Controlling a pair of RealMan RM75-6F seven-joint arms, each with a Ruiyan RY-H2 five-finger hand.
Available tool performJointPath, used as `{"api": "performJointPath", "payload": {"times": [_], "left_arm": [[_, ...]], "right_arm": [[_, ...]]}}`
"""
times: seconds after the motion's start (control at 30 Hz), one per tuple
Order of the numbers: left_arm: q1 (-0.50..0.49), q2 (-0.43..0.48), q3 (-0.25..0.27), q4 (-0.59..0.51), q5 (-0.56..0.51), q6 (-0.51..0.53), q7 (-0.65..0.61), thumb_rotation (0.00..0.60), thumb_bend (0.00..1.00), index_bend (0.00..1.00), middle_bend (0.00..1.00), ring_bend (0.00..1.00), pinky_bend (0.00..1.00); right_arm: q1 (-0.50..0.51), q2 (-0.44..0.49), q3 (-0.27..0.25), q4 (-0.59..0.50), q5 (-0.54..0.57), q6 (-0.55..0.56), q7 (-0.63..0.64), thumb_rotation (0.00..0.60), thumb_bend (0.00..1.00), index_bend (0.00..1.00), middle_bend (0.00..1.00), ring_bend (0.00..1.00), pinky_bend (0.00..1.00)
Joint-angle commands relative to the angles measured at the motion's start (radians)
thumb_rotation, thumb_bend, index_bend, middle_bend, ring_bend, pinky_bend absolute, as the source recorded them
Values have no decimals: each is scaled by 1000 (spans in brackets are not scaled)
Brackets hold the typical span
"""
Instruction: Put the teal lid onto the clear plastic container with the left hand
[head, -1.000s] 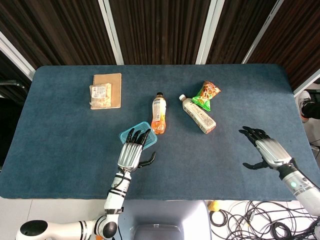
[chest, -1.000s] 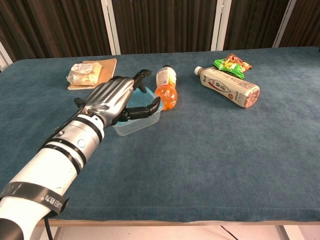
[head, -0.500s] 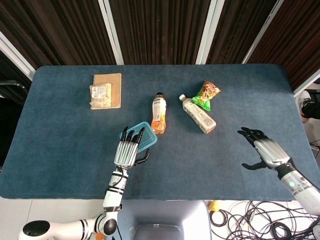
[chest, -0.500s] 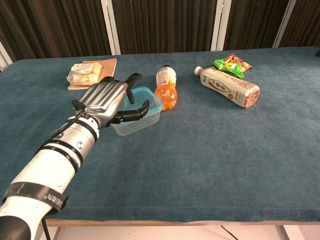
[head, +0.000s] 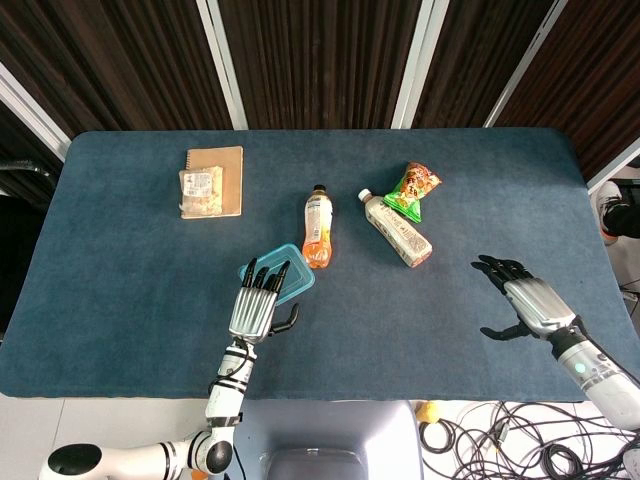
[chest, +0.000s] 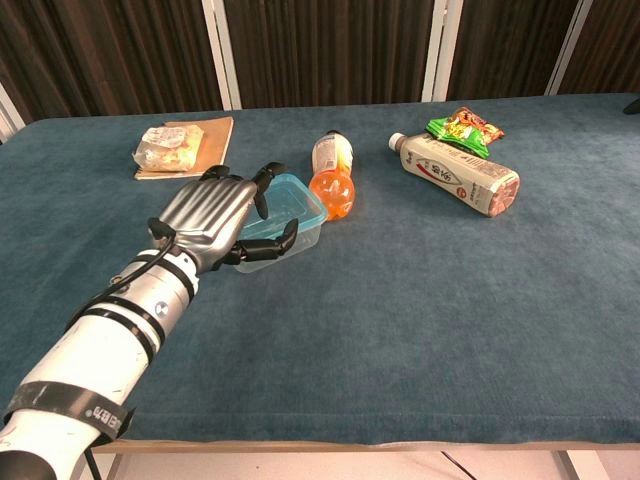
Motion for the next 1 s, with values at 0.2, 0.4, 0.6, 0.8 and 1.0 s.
{"api": "performJointPath", "payload": {"times": [0.2,0.4,0.6,0.8,1.0], "left_arm": [[-11,15,-14,-5,85,49,-76,123,403,0,339,181,0],[-22,35,-50,23,111,62,-134,133,409,0,302,167,0],[-13,46,-75,57,43,18,-116,138,450,0,312,168,0],[-13,50,-66,46,33,-4,-113,141,464,0,317,167,0],[-43,33,-73,84,55,-46,-223,165,497,0,291,127,0]], "right_arm": [[-2,5,0,-1,4,2,1,600,129,0,0,0,0],[-5,10,-2,4,-1,6,14,600,129,0,0,0,0],[-7,14,-3,9,-7,9,25,600,129,0,0,0,0],[-4,10,-3,11,-3,2,22,600,129,0,0,0,0],[-3,7,-3,18,7,-5,17,600,129,0,0,0,0]]}}
